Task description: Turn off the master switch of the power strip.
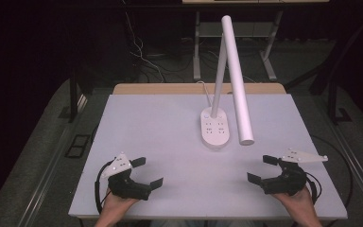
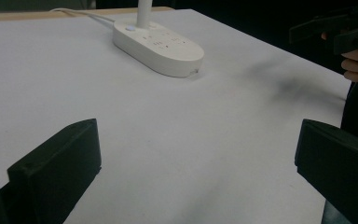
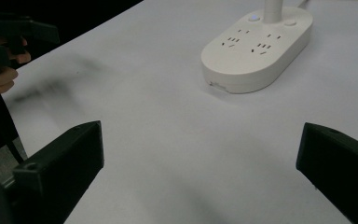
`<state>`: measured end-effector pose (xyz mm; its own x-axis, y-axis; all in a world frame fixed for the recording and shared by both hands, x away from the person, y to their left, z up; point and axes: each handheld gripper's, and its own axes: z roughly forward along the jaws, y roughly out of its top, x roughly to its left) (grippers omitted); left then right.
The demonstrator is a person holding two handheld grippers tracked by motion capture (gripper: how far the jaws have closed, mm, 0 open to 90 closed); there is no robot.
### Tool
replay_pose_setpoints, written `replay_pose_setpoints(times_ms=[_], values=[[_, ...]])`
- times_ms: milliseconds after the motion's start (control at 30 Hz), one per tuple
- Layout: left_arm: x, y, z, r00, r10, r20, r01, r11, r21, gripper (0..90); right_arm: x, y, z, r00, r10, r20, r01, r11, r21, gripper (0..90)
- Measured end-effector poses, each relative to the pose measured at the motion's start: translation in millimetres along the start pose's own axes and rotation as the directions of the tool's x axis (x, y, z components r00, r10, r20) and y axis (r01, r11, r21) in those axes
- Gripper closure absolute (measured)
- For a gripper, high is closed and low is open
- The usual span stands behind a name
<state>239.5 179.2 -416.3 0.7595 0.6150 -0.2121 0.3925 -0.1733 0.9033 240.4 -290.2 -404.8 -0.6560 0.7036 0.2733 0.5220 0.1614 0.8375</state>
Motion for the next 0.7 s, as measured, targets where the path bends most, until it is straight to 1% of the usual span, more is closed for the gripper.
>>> replay_pose_setpoints(times_ms=[33, 133, 300, 433, 600, 700], values=[[0.2, -0.1, -0.1, 1.0000, 0.000, 0.000, 0.000, 1.0000, 0.001, 0.0, 0.7, -0.1, 1.7, 1.0000, -0.005, -0.003, 0.005, 1.000, 0.010, 0.2], [0.6, -0.4, -0.6, 1.0000, 0.000, -0.001, 0.000, 1.0000, 0.006, 0.0, 2.0, -0.2, 3.2, 1.0000, -0.003, -0.004, 0.003, 1.000, 0.020, 0.2], [0.8, -0.4, -1.1, 1.0000, -0.001, -0.006, 0.001, 1.0000, 0.010, 0.0, 4.0, -0.7, 5.0, 0.9998, -0.018, -0.002, 0.018, 0.999, 0.042, 0.2], [1.6, -0.4, -2.0, 0.9999, 0.002, -0.011, -0.002, 0.9999, 0.013, 0.0, 4.0, -0.8, 5.7, 0.9997, -0.026, -0.005, 0.026, 0.999, 0.045, 0.2], [2.6, -0.5, -3.5, 0.9999, -0.007, -0.013, 0.007, 0.9999, 0.009, 0.0, 3.8, -1.3, 5.9, 0.9997, -0.023, -0.009, 0.023, 0.998, 0.052, 0.2], [2.1, 0.3, -4.0, 0.9999, -0.007, -0.014, 0.007, 0.9998, 0.020, 0.0, 3.3, -1.8, 5.7, 0.9997, -0.021, -0.008, 0.022, 0.999, 0.049, 0.2]])
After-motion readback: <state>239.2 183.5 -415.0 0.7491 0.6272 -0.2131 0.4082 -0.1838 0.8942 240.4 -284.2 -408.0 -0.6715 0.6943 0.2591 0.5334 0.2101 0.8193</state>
